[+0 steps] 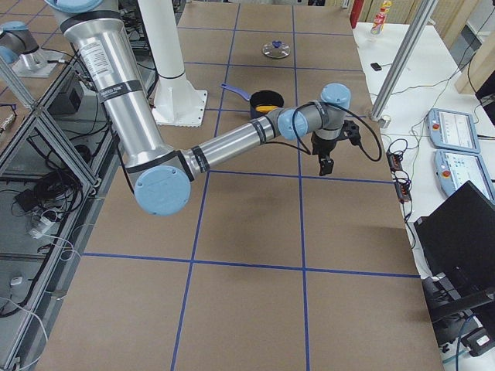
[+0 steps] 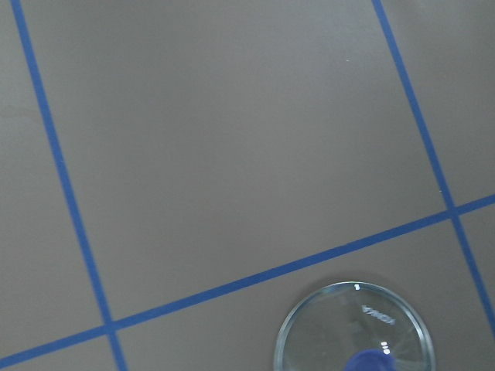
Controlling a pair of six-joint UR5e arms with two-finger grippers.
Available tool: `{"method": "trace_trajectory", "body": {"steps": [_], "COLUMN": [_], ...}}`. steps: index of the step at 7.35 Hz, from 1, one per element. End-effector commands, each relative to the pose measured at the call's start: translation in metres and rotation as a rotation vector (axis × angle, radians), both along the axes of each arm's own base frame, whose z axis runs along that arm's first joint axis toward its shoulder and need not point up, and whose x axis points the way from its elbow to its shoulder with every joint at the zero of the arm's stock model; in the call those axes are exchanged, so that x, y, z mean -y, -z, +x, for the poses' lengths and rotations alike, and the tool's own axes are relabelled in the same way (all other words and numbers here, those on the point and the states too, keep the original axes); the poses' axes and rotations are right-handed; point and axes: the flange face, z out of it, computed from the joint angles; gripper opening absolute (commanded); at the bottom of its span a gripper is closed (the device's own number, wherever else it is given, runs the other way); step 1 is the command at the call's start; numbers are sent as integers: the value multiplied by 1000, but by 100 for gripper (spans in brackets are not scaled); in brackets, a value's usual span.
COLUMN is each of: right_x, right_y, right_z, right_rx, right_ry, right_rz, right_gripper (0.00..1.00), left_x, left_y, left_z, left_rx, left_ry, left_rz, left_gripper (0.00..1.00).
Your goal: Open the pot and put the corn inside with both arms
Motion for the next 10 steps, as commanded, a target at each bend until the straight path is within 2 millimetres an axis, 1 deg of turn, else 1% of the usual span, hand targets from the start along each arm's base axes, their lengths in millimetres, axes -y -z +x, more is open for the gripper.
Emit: {"method": "trace_trajectory", "body": {"steps": [1,2,3,4,6,7,9,10], "right_x": [-14,-19,-20,-22,-25,-29,-33,-34], "right_y": [-92,-101,-103,-101,-97,-92,-98,-97], "right_z": [107,125,128,131,144,145,145,146], "right_rx": [2,-5,-8,-2,2,1,-4,-2], "right_ry": [-7,-26,-41,-69,-97,-99,-99,-101], "right_rz": [-15,-18,-33,-54,-51,-39,-45,-45], "right_gripper": [100,100,100,100,100,100,100,100], "left_x": [5,4,4,2,-4,-4,-6,-8], "left_y": [-43,-56,-69,-73,-80,-80,-84,-84], "left_z": [-47,-65,-68,-71,-74,-74,-74,-74], "left_rx": [-2,4,8,8,11,11,12,12], "left_ry": [10,26,29,35,40,40,41,42], "left_rz": [-10,-20,-43,-42,-52,-53,-60,-61], "left_gripper": [98,98,98,98,98,98,98,98]}}
